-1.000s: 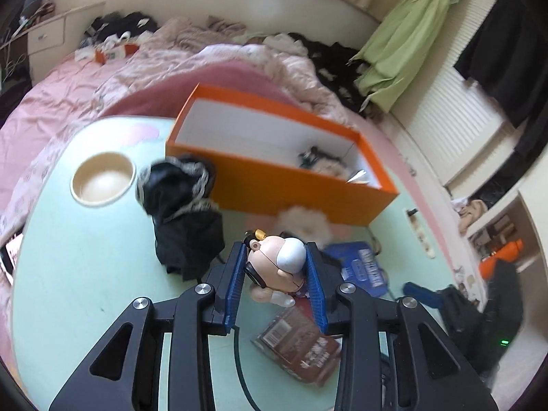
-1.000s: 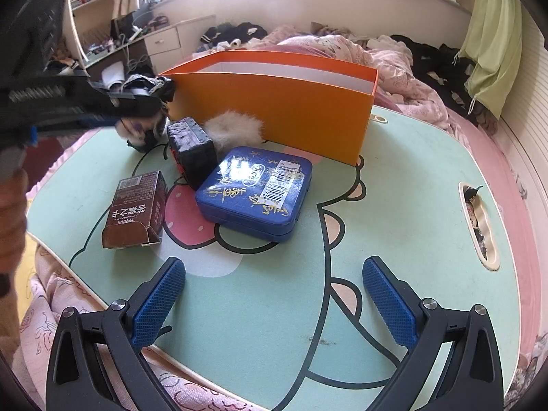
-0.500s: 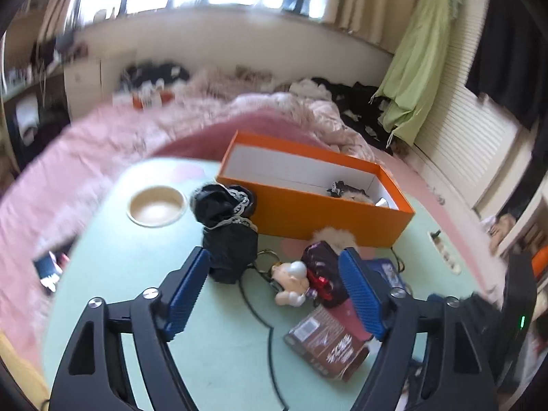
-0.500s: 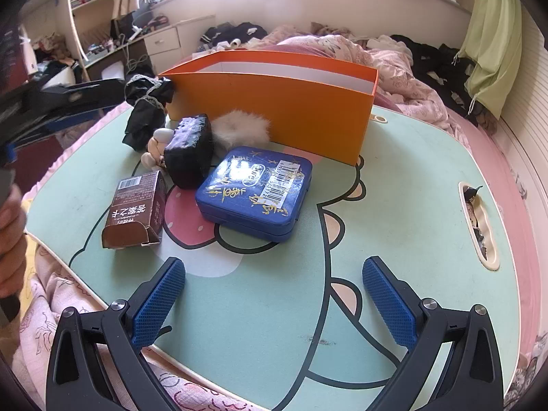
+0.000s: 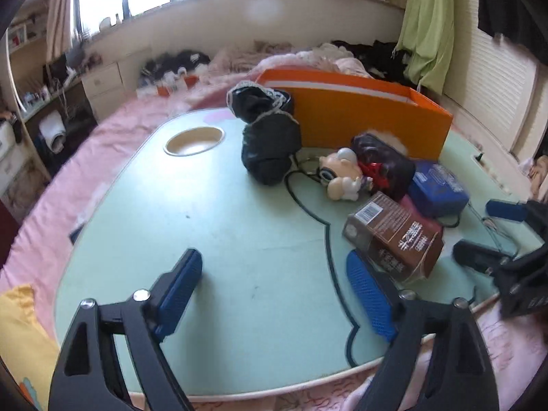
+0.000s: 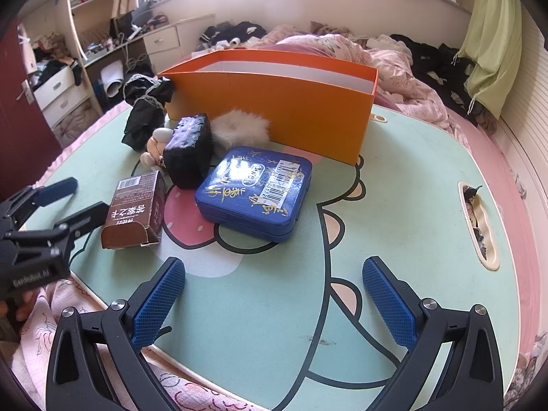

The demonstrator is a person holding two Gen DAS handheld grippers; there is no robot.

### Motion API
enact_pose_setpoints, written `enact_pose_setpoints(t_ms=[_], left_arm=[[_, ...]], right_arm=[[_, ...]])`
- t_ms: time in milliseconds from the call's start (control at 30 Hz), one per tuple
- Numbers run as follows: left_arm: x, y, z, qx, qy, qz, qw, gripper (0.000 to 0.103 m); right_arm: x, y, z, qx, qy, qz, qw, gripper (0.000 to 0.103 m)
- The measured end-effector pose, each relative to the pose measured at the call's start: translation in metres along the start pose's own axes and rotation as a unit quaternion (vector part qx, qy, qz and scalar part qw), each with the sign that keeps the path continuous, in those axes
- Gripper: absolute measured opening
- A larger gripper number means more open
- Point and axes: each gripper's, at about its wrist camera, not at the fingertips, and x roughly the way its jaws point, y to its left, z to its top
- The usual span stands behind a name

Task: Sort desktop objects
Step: 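Grasp the white figurine with the left gripper and set it beside the black cloth, then reach the right gripper into the orange box and grasp the green toy car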

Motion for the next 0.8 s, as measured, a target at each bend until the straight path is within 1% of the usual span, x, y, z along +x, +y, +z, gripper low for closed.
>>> enact_pose_setpoints(t_ms=[67, 100, 133, 300, 600, 633, 700, 733, 800], left_arm=[[0.002, 0.001, 0.0, -0.001, -0.003, -0.006, 1.0, 0.089], [0.004, 0.001, 0.001, -0.004, -0.003, -0.012, 0.9999, 0.098], [0.007, 0.001, 0.001, -0.002, -0.001, -0.012, 0.9999, 0.103], [0.007, 0.0, -0.003, 0.002, -0.022, -0.018, 0.9996, 0.103], [0.013, -0.001, -0.003, 0.003, -0.027, -0.02, 0.9994, 0.103], [0.013, -0.001, -0.003, 0.003, -0.029, -0.02, 0.9994, 0.103], [0.013, -0.001, -0.004, 0.002, -0.034, -0.02, 0.9992, 0.103], [0.013, -0.002, -0.004, 0.003, -0.035, -0.02, 0.9992, 0.103], [0.013, -0.001, -0.005, 0.002, -0.036, -0.02, 0.9991, 0.103]], right_arm=[[-0.001, 0.0, 0.0, 0.0, 0.0, 0.0, 1.0, 0.103], [-0.001, 0.001, 0.0, 0.0, 0.0, 0.0, 1.0, 0.103], [-0.001, 0.0, 0.0, -0.001, 0.0, 0.0, 1.0, 0.103], [-0.001, 0.0, 0.0, -0.001, 0.0, 0.0, 1.0, 0.103], [-0.001, -0.002, -0.001, -0.004, 0.007, 0.003, 1.0, 0.103], [-0.001, -0.002, 0.0, -0.008, 0.013, 0.01, 1.0, 0.101], [-0.003, -0.002, 0.008, -0.025, 0.023, 0.037, 0.999, 0.089], [-0.008, -0.002, 0.016, -0.032, 0.019, 0.047, 0.998, 0.088], [-0.027, -0.007, 0.044, -0.04, -0.017, 0.053, 0.998, 0.088]])
